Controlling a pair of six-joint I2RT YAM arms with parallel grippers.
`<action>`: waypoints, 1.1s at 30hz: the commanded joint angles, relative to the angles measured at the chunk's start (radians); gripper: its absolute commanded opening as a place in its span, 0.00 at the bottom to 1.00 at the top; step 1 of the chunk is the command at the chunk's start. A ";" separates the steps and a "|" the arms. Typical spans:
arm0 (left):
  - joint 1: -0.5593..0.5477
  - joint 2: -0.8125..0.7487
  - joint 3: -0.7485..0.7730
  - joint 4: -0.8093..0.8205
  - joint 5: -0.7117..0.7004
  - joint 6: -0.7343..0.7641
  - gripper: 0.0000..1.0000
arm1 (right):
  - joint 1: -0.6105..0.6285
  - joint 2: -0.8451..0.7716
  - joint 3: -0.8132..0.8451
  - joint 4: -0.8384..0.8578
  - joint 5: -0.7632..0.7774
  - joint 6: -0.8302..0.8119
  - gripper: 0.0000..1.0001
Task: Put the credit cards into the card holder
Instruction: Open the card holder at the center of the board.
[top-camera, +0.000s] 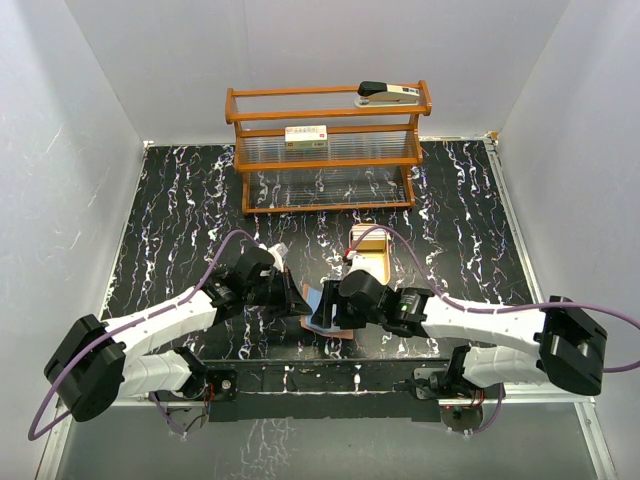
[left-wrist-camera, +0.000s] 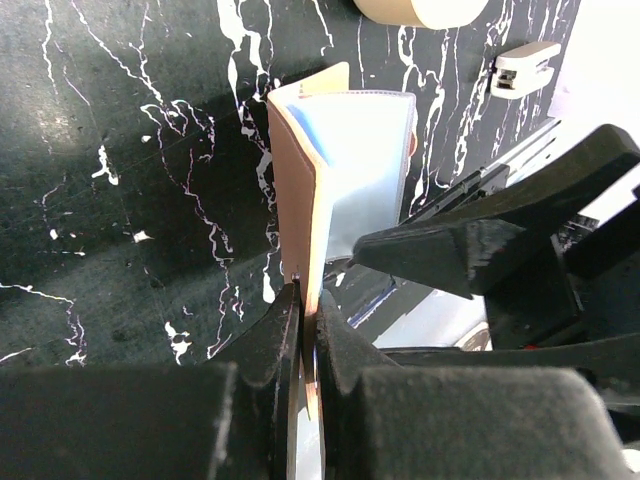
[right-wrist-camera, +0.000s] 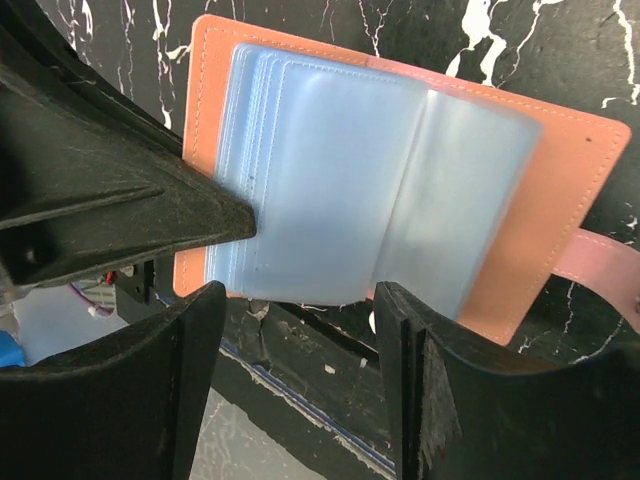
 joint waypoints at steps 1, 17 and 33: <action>-0.006 -0.009 -0.007 0.040 0.057 -0.021 0.00 | 0.009 0.043 0.020 0.093 0.013 -0.003 0.58; -0.006 0.000 -0.012 0.006 0.058 -0.008 0.00 | 0.009 0.076 -0.008 -0.023 0.126 0.018 0.48; -0.006 0.007 0.002 -0.016 0.032 0.007 0.00 | 0.009 -0.041 0.134 -0.358 0.255 0.046 0.47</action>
